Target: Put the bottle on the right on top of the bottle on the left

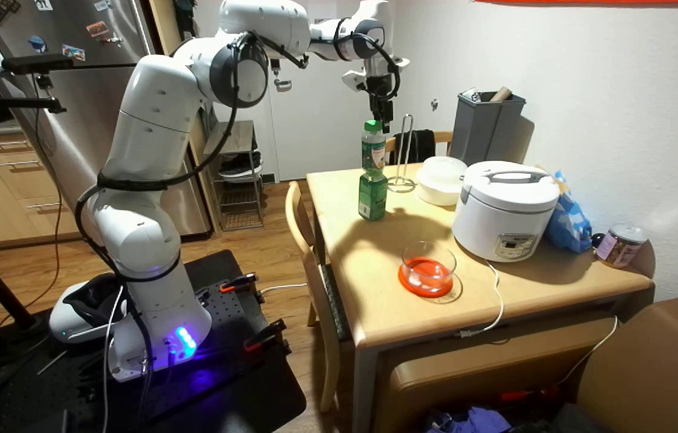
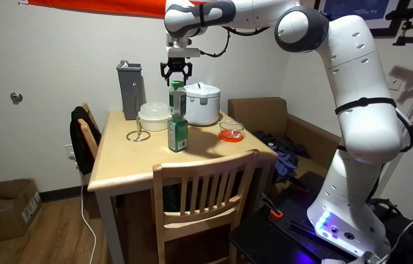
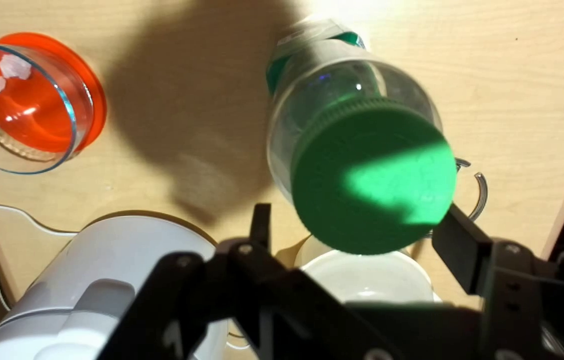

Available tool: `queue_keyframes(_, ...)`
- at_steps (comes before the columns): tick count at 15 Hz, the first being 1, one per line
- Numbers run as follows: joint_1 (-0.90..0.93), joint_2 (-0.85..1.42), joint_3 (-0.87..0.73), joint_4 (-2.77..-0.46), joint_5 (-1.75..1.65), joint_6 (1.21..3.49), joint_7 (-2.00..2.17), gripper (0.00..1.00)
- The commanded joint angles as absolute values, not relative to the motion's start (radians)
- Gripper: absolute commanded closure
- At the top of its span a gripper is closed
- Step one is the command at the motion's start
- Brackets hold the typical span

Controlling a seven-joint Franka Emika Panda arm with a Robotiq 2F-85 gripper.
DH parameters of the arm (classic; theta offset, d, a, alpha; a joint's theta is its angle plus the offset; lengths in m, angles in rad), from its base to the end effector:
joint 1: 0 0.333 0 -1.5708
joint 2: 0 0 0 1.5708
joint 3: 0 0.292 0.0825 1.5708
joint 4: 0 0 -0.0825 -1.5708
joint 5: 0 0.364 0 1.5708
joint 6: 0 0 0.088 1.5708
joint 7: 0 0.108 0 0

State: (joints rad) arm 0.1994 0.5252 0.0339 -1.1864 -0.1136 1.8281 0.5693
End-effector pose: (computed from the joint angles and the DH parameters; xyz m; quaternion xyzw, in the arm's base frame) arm 0.6745 0.1449 0.4784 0.9845 -0.1584 0.0721 0.0208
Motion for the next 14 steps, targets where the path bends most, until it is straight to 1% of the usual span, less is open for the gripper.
queue_keyframes(1,0.189,0.522,0.038,-1.177,-0.098,1.819,0.558,0.17)
queue_keyframes(9,0.182,0.518,0.039,-1.169,-0.098,1.82,0.56,0.16)
queue_keyframes(11,0.181,0.513,0.04,-1.166,-0.097,1.825,0.559,0.13)
queue_keyframes(13,0.182,0.512,0.038,-1.156,-0.1,1.83,0.562,0.04)
queue_keyframes(14,0.182,0.511,0.037,-1.151,-0.102,1.831,0.565,0.02)
